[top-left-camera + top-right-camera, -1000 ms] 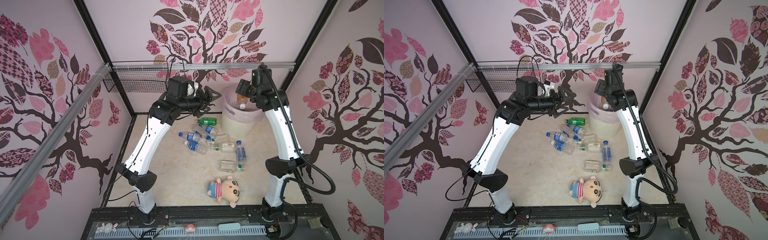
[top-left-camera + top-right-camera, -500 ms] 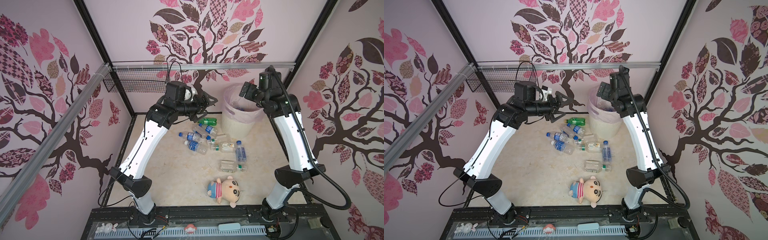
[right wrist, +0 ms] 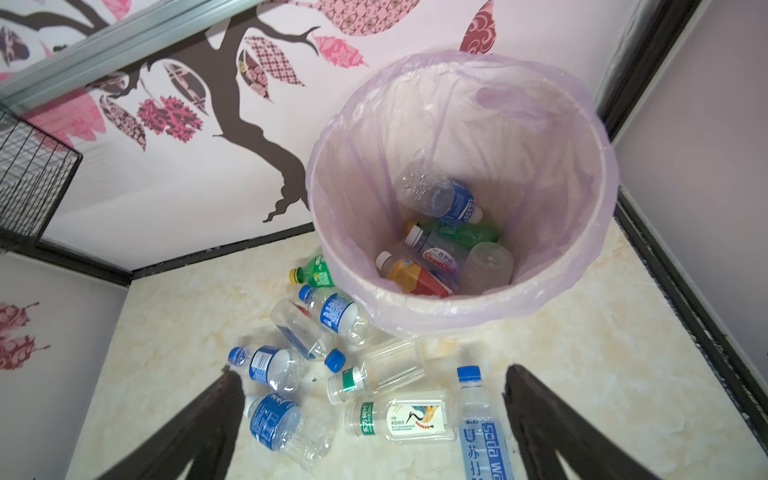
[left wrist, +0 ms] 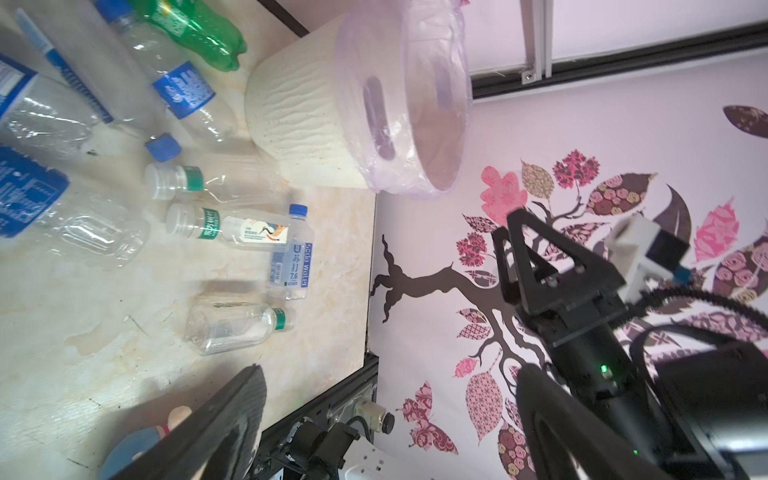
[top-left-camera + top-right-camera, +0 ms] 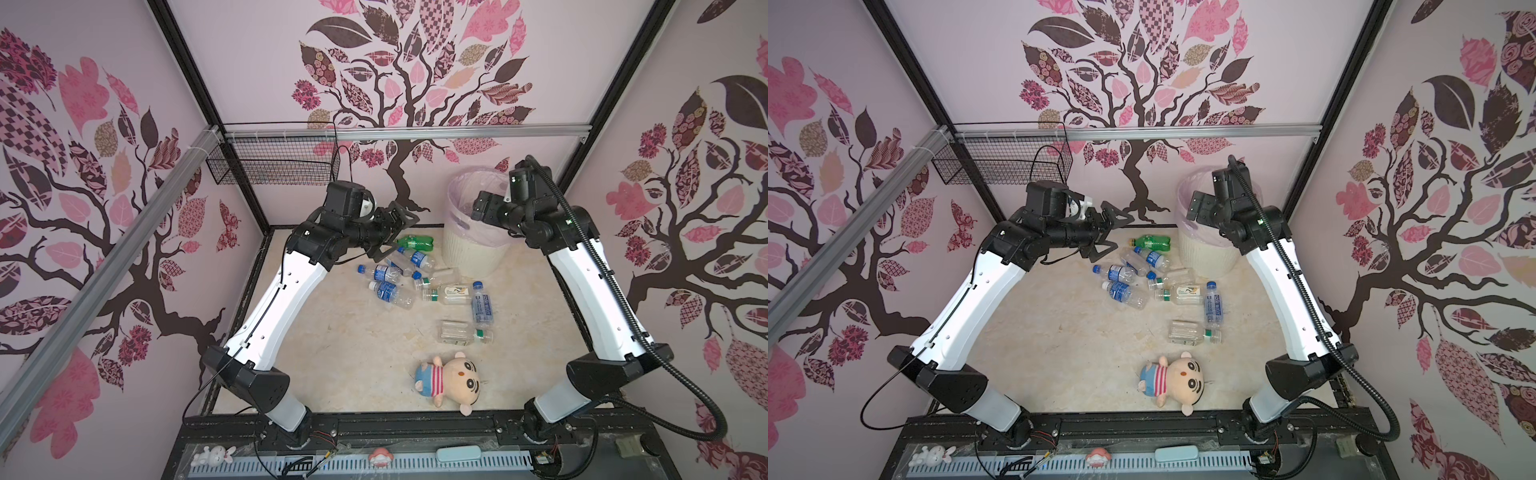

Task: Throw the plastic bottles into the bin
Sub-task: 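Move both grippers back down toward the bottle pile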

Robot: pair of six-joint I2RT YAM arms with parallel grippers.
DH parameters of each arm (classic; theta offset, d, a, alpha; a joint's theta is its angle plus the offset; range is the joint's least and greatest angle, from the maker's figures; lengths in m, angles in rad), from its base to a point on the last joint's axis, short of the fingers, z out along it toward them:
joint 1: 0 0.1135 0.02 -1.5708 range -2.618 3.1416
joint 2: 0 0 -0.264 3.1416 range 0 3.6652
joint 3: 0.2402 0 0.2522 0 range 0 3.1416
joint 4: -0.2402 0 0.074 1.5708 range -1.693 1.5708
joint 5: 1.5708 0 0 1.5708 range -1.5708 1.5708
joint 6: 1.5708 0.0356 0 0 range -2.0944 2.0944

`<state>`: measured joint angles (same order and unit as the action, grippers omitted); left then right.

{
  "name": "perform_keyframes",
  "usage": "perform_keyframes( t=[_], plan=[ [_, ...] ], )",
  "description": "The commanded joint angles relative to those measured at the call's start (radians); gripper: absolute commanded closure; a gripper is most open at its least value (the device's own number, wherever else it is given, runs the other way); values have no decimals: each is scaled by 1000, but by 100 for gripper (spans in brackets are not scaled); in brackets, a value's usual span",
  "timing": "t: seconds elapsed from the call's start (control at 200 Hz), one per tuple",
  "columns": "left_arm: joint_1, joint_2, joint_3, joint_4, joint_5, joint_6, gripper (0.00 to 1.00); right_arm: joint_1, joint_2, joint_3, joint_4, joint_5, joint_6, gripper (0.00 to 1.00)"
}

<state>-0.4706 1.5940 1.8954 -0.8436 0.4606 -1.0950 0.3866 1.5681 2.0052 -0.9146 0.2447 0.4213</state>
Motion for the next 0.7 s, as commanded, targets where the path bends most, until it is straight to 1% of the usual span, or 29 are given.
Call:
perform_keyframes(
  t=[0.0, 0.12, 0.185, 0.29, 0.47, 0.575, 0.695],
  plan=[
    [34, 5, -53, -6, -27, 4, 3, 67, -83, -77, 26, -4, -9, 0],
    [58, 38, -90, -30, -33, -5, 3, 93, -146, -212, 36, -38, 22, 0],
    [59, 47, -118, -27, -50, -15, 3, 102, -185, -293, 57, -53, 20, 0],
    [60, 45, -207, 6, -82, -70, 3, 107, -229, -392, 64, -77, 6, 0],
    [58, 60, -314, 16, -141, -149, 3, 133, -274, -504, 64, -101, -37, 0],
    [59, 87, -354, 20, -129, -204, 3, 161, -285, -538, 53, -105, -65, 0],
    [59, 123, -375, 14, -171, -238, 3, 198, -289, -584, 51, -85, -99, 0]
  ],
)
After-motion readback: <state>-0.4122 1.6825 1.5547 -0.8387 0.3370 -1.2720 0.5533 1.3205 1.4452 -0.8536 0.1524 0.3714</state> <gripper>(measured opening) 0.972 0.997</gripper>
